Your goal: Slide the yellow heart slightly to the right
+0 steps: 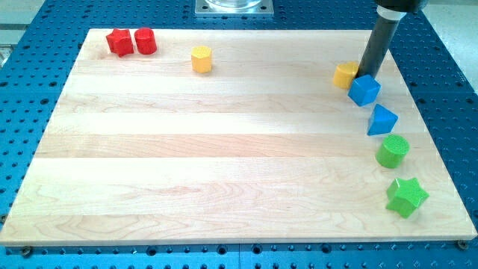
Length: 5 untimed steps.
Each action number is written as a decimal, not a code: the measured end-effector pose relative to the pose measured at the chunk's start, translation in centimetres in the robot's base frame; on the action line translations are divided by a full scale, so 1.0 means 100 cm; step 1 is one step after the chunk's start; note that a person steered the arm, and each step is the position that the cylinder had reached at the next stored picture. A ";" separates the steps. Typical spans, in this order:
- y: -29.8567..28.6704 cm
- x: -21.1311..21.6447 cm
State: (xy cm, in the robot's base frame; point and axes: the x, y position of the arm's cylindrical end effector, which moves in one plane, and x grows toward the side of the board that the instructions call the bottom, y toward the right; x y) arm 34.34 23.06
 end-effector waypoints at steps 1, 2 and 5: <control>0.004 0.015; 0.022 -0.027; -0.081 -0.025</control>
State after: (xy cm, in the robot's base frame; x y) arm 31.79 14.92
